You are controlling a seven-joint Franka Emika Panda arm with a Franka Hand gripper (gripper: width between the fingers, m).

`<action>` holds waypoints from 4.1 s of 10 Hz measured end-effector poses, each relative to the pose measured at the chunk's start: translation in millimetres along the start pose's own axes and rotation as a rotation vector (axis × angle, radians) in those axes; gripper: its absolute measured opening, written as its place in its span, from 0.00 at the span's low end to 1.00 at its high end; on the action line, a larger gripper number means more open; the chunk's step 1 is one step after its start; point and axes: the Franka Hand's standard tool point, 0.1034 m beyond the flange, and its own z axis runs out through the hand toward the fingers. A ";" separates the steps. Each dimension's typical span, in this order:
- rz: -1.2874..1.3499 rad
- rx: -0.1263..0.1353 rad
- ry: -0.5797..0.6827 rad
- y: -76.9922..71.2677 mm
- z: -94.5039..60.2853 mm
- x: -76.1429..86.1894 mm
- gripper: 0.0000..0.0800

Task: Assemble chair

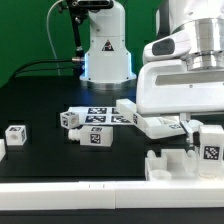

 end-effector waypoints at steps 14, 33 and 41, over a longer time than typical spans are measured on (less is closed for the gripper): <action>0.296 -0.057 -0.472 2.4 7.9 11.3 0.35; -0.066 -0.014 -0.377 -9.3 2.3 14.3 0.81; 0.639 -0.160 -0.370 3.3 5.4 11.8 0.36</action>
Offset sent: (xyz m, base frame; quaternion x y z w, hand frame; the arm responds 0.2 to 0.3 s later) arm 0.0203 -0.0040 0.0085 0.0045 -0.1716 0.0502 0.9839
